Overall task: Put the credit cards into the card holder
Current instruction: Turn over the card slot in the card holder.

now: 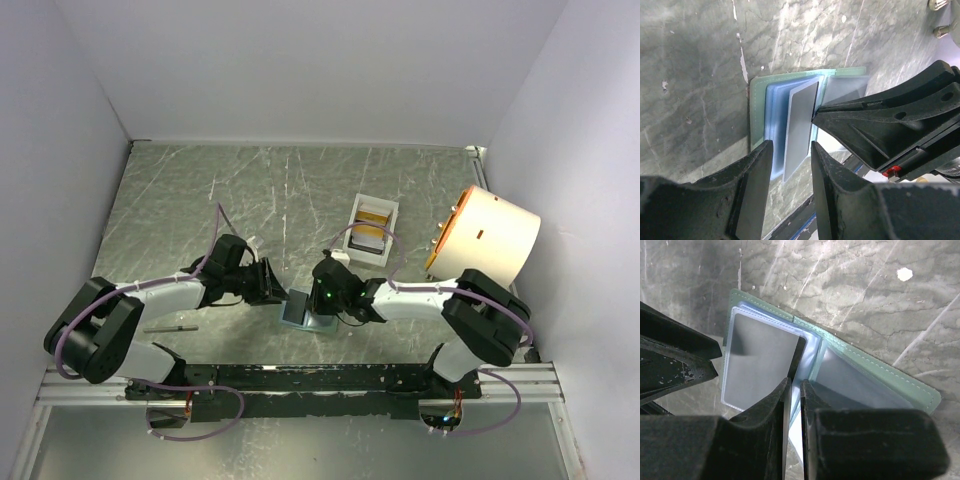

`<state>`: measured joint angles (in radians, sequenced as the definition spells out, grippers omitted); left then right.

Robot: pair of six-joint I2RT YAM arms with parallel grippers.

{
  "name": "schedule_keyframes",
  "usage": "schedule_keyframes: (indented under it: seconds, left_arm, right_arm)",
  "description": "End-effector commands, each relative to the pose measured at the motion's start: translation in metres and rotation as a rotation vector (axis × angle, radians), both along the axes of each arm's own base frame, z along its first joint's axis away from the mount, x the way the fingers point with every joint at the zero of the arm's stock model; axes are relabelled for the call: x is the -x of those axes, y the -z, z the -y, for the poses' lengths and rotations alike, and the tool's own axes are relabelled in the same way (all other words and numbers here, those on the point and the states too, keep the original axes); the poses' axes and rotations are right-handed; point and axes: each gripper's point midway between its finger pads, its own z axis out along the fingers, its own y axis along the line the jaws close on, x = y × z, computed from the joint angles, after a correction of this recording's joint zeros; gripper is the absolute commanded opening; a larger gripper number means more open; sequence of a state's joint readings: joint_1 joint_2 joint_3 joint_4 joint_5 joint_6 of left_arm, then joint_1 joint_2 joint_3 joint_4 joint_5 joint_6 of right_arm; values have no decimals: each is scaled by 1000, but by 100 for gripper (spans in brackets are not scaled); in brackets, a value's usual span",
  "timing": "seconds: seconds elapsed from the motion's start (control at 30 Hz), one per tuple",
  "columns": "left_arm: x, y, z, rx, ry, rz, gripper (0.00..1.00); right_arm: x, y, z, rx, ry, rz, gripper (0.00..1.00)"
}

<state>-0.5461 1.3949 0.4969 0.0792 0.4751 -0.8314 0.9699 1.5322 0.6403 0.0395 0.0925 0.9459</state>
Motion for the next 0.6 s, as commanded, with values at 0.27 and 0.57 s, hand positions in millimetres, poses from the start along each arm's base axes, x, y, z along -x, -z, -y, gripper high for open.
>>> schedule_keyframes:
  seconds: [0.27, 0.57]
  left_arm:
    - [3, -12, 9, 65, 43, 33, 48]
    - [5, -4, 11, 72, 50, 10, 48]
  right_arm:
    - [5, 22, 11, 55, 20, -33, 10]
    - [5, 21, 11, 56, 19, -30, 9]
